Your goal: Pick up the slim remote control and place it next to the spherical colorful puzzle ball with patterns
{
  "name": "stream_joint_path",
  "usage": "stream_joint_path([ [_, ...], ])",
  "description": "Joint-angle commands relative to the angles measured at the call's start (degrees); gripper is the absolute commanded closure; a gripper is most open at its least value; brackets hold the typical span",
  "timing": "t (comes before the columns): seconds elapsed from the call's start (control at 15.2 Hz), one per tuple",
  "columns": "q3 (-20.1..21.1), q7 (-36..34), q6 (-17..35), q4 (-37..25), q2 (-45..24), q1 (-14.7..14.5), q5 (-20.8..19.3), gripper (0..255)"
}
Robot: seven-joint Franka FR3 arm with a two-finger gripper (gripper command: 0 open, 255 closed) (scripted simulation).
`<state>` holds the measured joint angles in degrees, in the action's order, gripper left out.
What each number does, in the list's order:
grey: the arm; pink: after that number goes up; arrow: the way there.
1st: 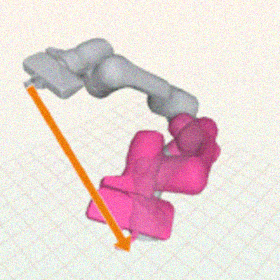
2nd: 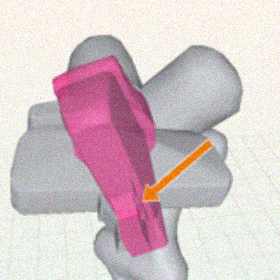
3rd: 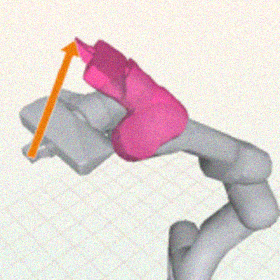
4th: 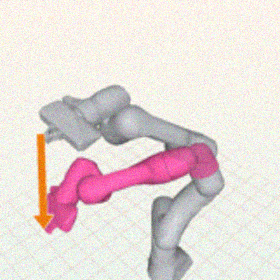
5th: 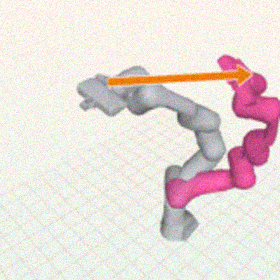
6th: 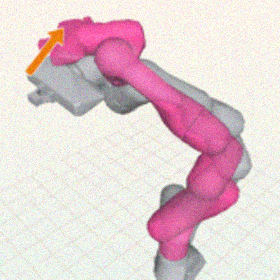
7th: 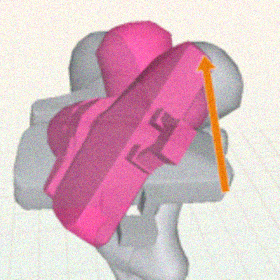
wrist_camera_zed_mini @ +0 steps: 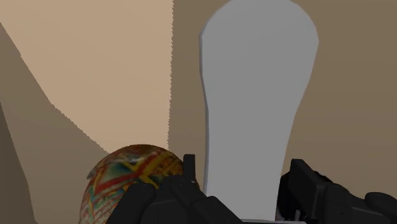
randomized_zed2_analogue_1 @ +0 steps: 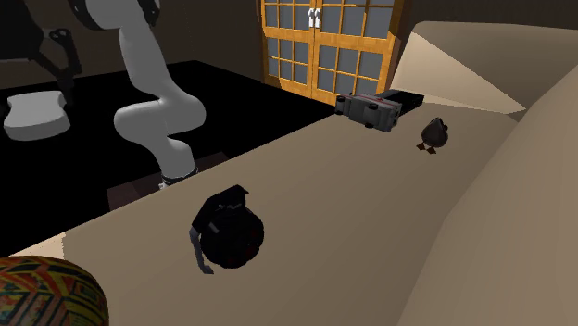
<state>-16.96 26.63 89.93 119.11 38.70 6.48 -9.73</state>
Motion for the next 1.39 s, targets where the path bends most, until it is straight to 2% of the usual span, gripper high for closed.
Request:
stream_joint_path([
  [0.0,-2.4,2.7,0.0,-1.9,-1.4,0.2,-0.7,255],
  [0.26,-6.9,7.5,0.4,-4.8,-4.2,0.5,-1.7,255],
  [1.32,-8.3,6.7,11.8,10.0,-0.6,1.9,-3.8,255],
])
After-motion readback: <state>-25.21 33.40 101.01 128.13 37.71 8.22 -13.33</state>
